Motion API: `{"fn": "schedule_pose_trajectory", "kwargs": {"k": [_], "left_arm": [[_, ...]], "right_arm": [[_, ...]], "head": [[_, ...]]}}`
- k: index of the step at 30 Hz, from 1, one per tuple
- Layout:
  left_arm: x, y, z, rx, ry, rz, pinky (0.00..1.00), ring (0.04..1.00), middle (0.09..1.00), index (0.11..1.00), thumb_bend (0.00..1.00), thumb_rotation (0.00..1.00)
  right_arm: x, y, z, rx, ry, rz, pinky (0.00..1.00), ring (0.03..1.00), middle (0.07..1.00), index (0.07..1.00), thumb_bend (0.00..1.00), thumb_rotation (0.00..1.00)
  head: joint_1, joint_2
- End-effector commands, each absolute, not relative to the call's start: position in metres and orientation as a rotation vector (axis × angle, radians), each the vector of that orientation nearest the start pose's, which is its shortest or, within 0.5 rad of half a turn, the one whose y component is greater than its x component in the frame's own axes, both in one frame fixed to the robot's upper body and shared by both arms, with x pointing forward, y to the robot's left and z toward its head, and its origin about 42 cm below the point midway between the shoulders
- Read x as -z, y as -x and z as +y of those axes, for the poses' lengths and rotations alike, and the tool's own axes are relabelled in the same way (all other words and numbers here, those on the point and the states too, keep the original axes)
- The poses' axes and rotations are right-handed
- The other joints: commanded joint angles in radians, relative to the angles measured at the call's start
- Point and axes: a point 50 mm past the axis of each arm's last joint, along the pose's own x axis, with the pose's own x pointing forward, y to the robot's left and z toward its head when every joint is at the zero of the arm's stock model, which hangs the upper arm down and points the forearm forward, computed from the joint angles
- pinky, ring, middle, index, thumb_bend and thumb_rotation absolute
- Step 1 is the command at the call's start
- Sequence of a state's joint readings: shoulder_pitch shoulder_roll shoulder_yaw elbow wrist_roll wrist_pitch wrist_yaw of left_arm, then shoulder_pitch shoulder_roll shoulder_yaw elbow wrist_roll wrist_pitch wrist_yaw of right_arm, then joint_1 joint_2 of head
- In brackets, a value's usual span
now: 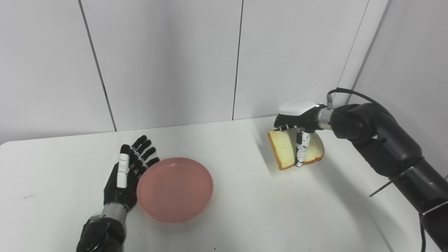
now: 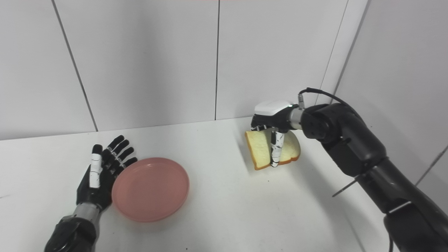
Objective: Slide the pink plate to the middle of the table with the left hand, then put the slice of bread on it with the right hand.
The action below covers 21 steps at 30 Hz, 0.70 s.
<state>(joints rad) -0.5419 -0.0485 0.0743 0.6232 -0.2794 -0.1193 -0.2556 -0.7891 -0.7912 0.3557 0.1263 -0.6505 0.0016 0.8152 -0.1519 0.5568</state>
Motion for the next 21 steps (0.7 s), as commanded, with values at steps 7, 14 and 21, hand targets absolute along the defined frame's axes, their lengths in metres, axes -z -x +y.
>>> {"fn": "schedule_pose_trajectory", "kwargs": {"k": [7,14,21], "left_arm": [[-0.107,-0.435,0.132,0.302,0.319,0.021,0.76,0.852,0.876,0.812,0.92,0.83],[-0.103,-0.434,0.120,0.310,0.316,0.020,0.76,0.853,0.891,0.810,0.92,0.84],[-0.098,-0.433,0.108,0.311,0.310,0.025,0.73,0.826,0.869,0.805,0.94,0.84]], "right_arm": [[-0.392,-0.470,-0.280,-0.593,1.665,-0.154,0.31,0.400,0.481,0.487,0.53,0.00],[-0.395,-0.476,-0.247,-0.633,1.633,-0.241,0.33,0.403,0.484,0.481,0.53,0.00],[-0.393,-0.477,-0.214,-0.693,1.615,-0.321,0.35,0.426,0.485,0.484,0.53,0.00]], "head": [[0.061,-0.006],[0.127,-0.012],[0.188,-0.019]]}}
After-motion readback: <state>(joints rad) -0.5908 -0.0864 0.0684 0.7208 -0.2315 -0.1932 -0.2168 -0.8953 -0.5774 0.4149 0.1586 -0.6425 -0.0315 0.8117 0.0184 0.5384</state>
